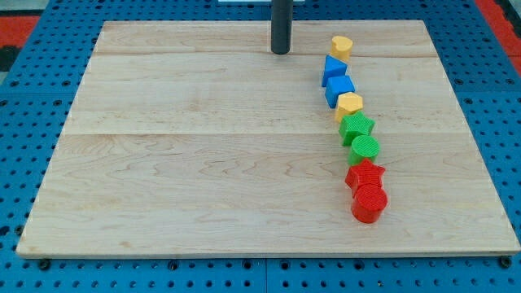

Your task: Separate the green blocks from the group of blocks

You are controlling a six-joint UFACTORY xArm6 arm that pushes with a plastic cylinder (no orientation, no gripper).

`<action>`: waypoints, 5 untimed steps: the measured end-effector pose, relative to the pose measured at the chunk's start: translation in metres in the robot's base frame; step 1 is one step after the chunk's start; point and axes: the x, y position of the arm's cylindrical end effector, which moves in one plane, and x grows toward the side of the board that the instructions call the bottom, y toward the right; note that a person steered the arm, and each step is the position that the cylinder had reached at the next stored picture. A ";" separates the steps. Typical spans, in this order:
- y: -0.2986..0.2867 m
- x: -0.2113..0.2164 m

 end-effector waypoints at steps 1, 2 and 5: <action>0.000 0.000; -0.001 0.002; 0.011 -0.015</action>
